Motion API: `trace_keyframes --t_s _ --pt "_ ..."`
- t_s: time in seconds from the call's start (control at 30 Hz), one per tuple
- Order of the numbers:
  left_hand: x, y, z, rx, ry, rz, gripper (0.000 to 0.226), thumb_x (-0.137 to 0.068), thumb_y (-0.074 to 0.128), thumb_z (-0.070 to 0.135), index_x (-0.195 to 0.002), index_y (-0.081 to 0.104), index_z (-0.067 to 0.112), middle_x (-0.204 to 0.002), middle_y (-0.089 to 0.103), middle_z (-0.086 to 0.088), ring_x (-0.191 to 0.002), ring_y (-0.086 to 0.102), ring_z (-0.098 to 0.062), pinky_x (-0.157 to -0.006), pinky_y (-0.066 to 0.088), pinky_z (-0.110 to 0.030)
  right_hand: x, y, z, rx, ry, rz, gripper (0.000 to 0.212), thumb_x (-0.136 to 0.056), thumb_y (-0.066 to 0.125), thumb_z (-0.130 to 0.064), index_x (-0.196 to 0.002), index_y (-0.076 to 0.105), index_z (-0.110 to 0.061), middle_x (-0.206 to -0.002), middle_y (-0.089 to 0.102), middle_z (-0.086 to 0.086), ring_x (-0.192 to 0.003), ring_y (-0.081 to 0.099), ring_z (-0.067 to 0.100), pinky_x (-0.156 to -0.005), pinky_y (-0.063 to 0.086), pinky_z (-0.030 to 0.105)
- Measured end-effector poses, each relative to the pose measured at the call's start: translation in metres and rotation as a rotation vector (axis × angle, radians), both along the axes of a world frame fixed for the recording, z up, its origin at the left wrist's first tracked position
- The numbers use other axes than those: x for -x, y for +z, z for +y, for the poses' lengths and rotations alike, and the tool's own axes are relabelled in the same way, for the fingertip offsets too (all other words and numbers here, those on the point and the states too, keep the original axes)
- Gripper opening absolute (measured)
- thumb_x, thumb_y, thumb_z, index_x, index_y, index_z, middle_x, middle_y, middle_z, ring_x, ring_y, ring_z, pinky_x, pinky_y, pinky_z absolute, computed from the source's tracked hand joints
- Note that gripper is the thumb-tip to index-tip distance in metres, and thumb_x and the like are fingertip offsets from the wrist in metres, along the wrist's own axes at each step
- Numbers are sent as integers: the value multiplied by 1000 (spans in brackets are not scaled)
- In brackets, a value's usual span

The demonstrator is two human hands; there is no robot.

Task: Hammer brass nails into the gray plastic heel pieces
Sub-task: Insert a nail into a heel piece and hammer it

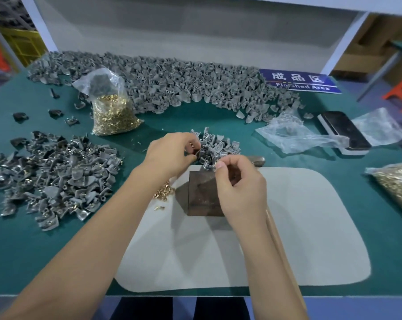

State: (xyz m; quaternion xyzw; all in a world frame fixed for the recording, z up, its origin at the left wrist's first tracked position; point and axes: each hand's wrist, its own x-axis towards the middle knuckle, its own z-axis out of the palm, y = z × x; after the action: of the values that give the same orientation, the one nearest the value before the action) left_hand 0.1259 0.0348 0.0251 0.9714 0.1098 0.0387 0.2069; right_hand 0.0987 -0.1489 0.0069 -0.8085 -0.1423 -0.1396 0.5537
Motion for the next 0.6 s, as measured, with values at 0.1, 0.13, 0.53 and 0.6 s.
trace_keyframes --t_s 0.1,0.13,0.53,0.6 --pt "-4 -1 -1 -61 -2 -22 20 -91 70 38 -110 65 44 -92 64 21 -92 56 -8 -70 34 -29 0 1 1 -2 2 13 7 -90 60 -32 -85 64 -35 -84 69 -17 -87 65 23 -81 53 48" --pt "-4 -2 -3 -66 5 -33 19 -92 70 38 -109 65 43 -91 64 21 -94 59 -8 -70 33 -28 0 1 1 -3 -2 18 7 -90 61 -32 -85 64 -34 -83 69 -17 -87 65 23 -81 53 48" --pt "50 2 -19 585 -25 -262 32 -108 43 12 -134 60 21 -117 60 1 -98 58 -18 -90 47 -28 1 11 -5 -77 34 85 14 -97 65 -14 -89 66 -26 -82 69 -14 -79 63 4 -71 44 11" --pt "61 8 -31 1066 12 -303 29 -109 41 5 -130 60 13 -109 62 2 -90 58 -14 -89 52 -27 2 10 -5 -48 48 105 11 -98 64 -19 -91 65 -27 -84 69 -14 -82 63 6 -77 50 23"
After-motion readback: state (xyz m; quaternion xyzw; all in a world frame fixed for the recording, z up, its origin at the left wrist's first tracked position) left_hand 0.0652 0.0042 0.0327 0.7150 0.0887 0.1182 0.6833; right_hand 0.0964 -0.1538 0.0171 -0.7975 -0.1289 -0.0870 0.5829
